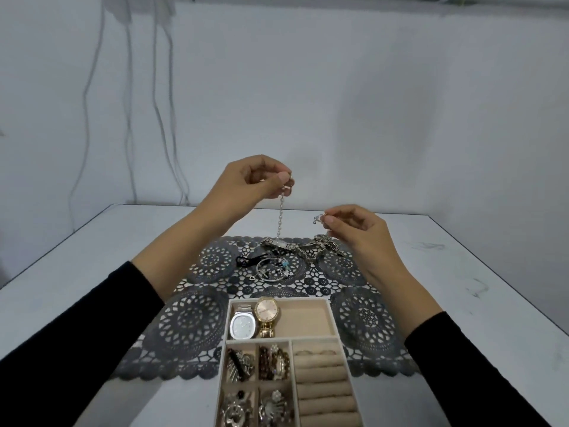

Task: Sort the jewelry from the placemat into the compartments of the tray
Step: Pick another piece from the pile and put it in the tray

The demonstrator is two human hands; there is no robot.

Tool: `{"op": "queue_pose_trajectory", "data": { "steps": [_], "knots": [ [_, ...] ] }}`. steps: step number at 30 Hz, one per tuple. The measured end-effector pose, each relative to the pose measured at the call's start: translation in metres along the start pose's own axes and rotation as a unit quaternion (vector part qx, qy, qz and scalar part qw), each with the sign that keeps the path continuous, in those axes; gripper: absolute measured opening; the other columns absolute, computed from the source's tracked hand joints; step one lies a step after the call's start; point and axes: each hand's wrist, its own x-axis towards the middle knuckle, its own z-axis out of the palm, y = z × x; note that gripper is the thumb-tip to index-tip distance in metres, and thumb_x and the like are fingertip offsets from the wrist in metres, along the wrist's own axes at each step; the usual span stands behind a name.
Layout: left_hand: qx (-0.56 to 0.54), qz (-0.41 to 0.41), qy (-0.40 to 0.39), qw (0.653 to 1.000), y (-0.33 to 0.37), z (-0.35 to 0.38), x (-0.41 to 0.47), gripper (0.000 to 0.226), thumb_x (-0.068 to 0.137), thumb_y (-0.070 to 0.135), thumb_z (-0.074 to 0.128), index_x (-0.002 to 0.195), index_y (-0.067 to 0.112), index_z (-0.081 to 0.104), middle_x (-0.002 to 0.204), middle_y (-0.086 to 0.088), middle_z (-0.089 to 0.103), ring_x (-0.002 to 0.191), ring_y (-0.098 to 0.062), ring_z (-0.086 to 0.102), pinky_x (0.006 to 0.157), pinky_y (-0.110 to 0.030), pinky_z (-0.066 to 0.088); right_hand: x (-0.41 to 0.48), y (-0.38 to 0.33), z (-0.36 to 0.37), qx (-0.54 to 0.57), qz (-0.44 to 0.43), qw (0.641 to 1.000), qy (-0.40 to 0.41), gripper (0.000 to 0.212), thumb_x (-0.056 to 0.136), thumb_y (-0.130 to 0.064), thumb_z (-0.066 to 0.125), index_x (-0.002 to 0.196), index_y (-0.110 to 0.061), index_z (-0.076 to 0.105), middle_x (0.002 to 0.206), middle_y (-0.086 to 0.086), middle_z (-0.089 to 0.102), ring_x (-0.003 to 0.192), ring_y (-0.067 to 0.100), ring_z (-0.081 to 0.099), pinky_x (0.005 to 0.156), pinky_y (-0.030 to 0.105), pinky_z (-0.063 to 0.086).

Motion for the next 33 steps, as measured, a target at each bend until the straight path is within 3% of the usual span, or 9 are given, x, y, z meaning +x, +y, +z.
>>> {"op": "queue_pose_trajectory", "data": {
  "steps": [4,11,14,19,26,33],
  "knots": [
    [0.01,0.006,-0.002,1.0,0.016,-0.004,-0.03,0.005,0.091,0.012,0.066,0.095,0.013,0.069,0.085,-0.001,0.075,0.083,-0.014,0.071,0.09,-0.031,0.056,-0.025,-0.016,0.012,0.023,-0.005,0.999,-0.033,0.012,0.081,-0.001,0.07,0.088,-0.01,0.07,0.087,0.006,0.072,0.088,0.019,0.066,0.083,0.029,0.054],
    [0.011,0.02,-0.007,1.0,0.039,-0.01,-0.086,0.006,0.092,0.01,0.064,0.097,0.011,0.068,0.087,-0.003,0.074,0.085,-0.016,0.072,0.085,-0.026,0.056,-0.069,-0.032,0.023,0.014,0.005,0.997,-0.078,0.011,0.076,-0.007,0.073,0.086,-0.013,0.072,0.086,0.008,0.069,0.085,0.023,0.062,0.089,0.039,0.05],
    [0.005,0.022,-0.01,1.0,0.044,-0.012,-0.109,0.006,0.091,0.011,0.064,0.096,0.012,0.067,0.086,-0.002,0.074,0.084,-0.017,0.072,0.082,-0.024,0.056,-0.088,-0.035,0.025,0.019,0.007,0.993,-0.116,0.015,0.069,-0.015,0.075,0.084,-0.015,0.073,0.085,0.008,0.07,0.086,0.022,0.062,0.086,0.034,0.052],
    [0.002,0.024,-0.012,1.0,0.048,-0.017,-0.139,0.007,0.091,0.011,0.064,0.097,0.012,0.067,0.086,-0.001,0.075,0.084,-0.015,0.072,0.082,-0.023,0.056,-0.116,-0.035,0.024,-0.01,0.02,0.979,-0.202,0.016,0.074,-0.01,0.073,0.089,-0.008,0.071,0.084,0.007,0.07,0.082,0.019,0.064,0.083,0.029,0.054],
    [-0.003,0.023,-0.015,1.0,0.051,-0.021,-0.16,0.008,0.09,0.012,0.064,0.098,0.012,0.067,0.085,0.001,0.076,0.087,-0.016,0.072,0.083,-0.023,0.055,-0.146,-0.04,0.03,-0.114,0.048,0.926,-0.357,0.012,0.08,0.001,0.069,0.09,-0.006,0.07,0.084,0.007,0.072,0.077,0.014,0.067,0.072,0.021,0.054],
    [-0.011,0.025,-0.014,1.0,0.048,-0.019,-0.165,0.008,0.09,0.011,0.064,0.098,0.01,0.066,0.086,0.001,0.075,0.084,-0.016,0.072,0.083,-0.025,0.055,-0.161,-0.035,0.052,-0.222,0.066,0.856,-0.463,0.015,0.082,-0.007,0.072,0.097,-0.005,0.072,0.095,0.016,0.072,0.09,0.032,0.068,0.087,0.042,0.055]
  ]
}}
